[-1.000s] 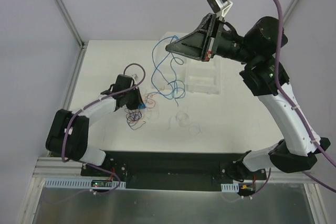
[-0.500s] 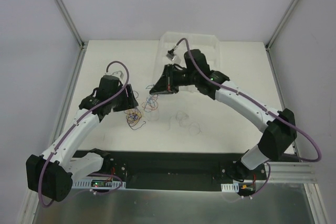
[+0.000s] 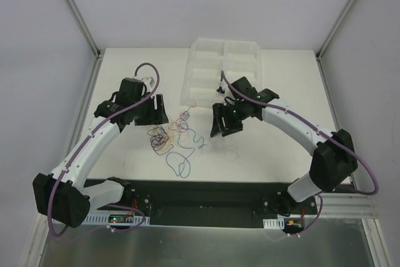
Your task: Untangle the cables
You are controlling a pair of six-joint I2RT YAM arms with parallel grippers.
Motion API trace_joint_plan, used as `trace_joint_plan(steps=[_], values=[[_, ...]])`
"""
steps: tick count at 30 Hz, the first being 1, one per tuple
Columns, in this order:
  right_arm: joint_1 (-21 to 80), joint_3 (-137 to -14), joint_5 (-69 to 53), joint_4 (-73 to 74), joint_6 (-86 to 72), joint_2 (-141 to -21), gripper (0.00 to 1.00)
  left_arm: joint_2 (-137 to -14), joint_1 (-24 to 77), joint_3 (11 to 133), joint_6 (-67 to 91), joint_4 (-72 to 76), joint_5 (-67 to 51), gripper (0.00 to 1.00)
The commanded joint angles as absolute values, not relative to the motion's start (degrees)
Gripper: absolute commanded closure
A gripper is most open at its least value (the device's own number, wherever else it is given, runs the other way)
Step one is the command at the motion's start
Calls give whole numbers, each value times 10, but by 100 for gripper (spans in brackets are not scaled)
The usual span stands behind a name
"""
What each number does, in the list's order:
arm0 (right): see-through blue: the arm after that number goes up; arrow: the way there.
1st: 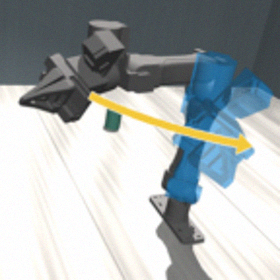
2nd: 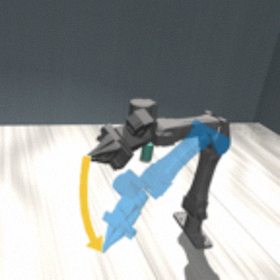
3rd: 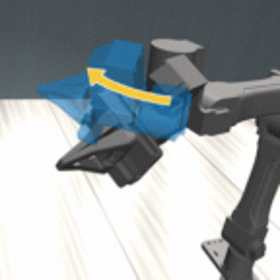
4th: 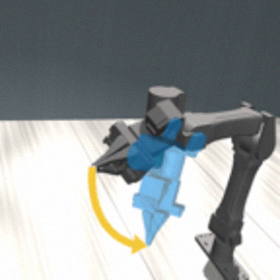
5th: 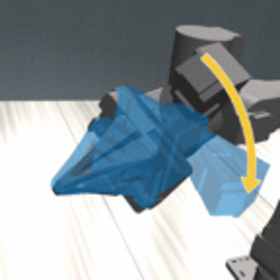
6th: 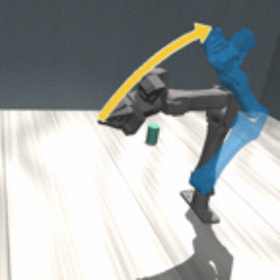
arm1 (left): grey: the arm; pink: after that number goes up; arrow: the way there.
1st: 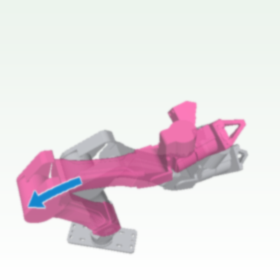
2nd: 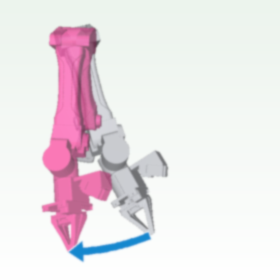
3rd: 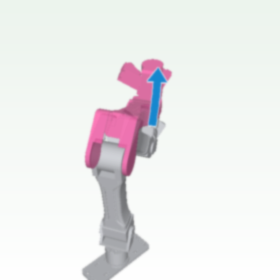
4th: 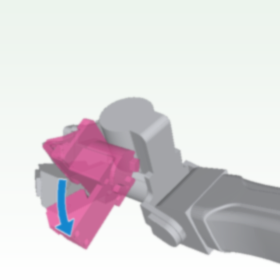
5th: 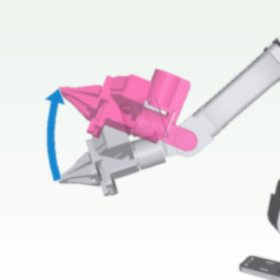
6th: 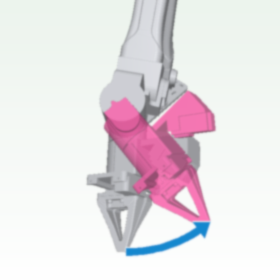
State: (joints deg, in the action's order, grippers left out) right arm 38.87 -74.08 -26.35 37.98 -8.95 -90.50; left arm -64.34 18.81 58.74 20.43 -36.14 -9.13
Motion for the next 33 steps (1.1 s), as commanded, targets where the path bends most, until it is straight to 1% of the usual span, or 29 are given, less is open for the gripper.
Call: trace_joint_plan(steps=[1, 4, 8, 13, 17, 19, 23, 25, 28, 31, 33], values=[[360, -650, -198, 449, -35, -834, 40, -682, 211, 606, 176, -373, -191, 35], [359, -582, -186, 431, -50, -804, 40, -721, 261, 630, 173, -374, -207, 36], [349, -517, -188, 383, -75, -777, 41, -774, 333, 668, 193, -361, -209, 41], [348, -463, -216, 270, -90, -779, 41, -824, 366, 698, 237, -346, -212, 44], [347, -465, -207, 193, -107, -793, 43, -828, 382, 709, 246, -342, -207, 44], [346, -480, -190, 177, -121, -810, 46, -819, 382, 702, 252, -341, -203, 44], [335, -502, -183, 164, -138, -861, 65, -802, 383, 684, 264, -338, -206, 49], [331, -507, -196, 160, -134, -884, 68, -792, 384, 673, 269, -338, -205, 51], [332, -500, -208, 138, -133, -899, 69, -776, 384, 661, 272, -338, -203, 51], [332, -497, -217, 120, -138, -914, 75, -768, 384, 657, 272, -338, -214, 52], [332, -496, -228, 102, -142, -922, 80, -770, 384, 657, 273, -338, -225, 51]])
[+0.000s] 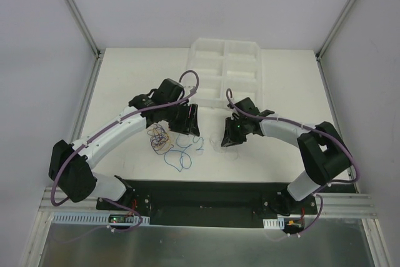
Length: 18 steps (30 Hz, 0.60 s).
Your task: Untangle the cables
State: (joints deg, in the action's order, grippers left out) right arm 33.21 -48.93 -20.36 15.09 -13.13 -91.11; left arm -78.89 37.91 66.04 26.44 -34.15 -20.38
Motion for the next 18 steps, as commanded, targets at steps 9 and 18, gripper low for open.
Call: trace_joint_plan(steps=[9, 18], values=[[337, -562, -215, 253, -46, -792, 100, -767, 385, 671, 262, -199, -314, 34], [333, -707, -330, 348, -29, -694, 100, -786, 389, 669, 271, -55, -346, 28]])
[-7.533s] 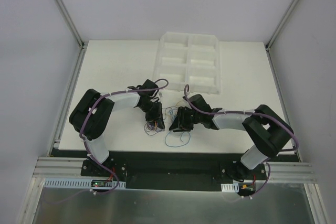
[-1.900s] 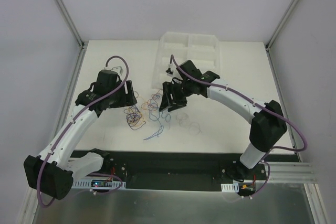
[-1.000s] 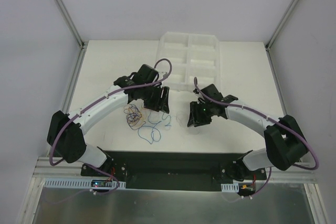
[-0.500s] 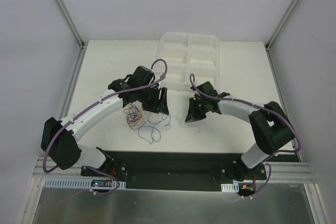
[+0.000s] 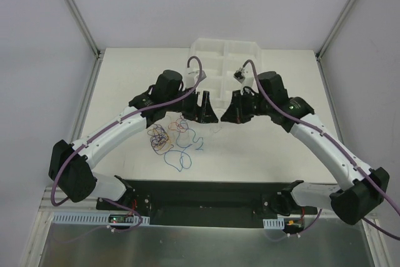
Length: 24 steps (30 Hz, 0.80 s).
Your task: Untangle the cables
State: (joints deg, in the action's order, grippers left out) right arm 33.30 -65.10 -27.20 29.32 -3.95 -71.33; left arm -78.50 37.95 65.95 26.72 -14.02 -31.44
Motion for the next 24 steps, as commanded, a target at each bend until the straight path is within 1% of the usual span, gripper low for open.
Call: trace_joint_plan(steps=[1, 5, 7, 10, 13, 14, 15, 18, 22, 24], values=[[333, -721, -332, 351, -37, -689, 100, -788, 390, 672, 269, -50, -345, 28], [333, -756, -363, 351, -62, -682, 100, -795, 393, 672, 273, -13, -369, 29], [334, -766, -382, 348, -75, -680, 100, -801, 396, 672, 280, -7, -357, 31], [335, -786, -404, 343, -99, -673, 100, -820, 396, 673, 300, -8, -327, 39], [335, -813, -424, 315, -144, -662, 100, -851, 397, 685, 320, -7, -329, 46], [335, -830, -429, 304, -162, -659, 100, -864, 397, 688, 323, -7, -329, 51], [334, -851, -432, 297, -177, -658, 100, -874, 397, 690, 327, -11, -321, 54], [335, -928, -432, 280, -215, -664, 100, -905, 396, 691, 320, -15, -312, 58], [334, -1061, -422, 291, -236, -694, 100, -934, 384, 686, 316, -18, -313, 64], [333, -1119, -418, 292, -249, -711, 100, -944, 378, 679, 313, -19, -311, 68]])
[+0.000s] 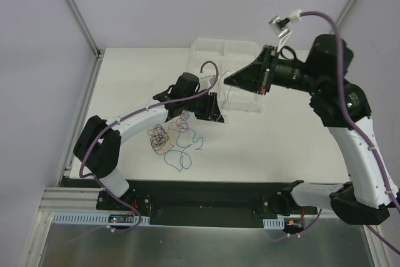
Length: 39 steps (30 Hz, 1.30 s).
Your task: Untangle the cables
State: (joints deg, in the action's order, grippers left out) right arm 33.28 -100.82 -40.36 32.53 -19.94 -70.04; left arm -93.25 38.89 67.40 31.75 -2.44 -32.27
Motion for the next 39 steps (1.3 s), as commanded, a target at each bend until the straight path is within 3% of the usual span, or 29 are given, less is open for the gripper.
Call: trace_joint_plan(steps=[1, 7, 17, 30, 39], values=[[332, -1148, -413, 293, -254, -718, 100, -946, 373, 675, 312, -19, -309, 71], [309, -1263, -409, 271, -296, -760, 100, -924, 336, 629, 311, -22, -301, 77], [200, -1315, -441, 91, -470, -802, 100, -846, 287, 541, 297, -35, -306, 76], [135, -1250, -439, 92, -466, -813, 100, -727, 265, 555, 278, -134, -205, 41], [81, -1182, -441, 93, -421, -824, 100, -646, 261, 566, 272, -167, -222, 34]])
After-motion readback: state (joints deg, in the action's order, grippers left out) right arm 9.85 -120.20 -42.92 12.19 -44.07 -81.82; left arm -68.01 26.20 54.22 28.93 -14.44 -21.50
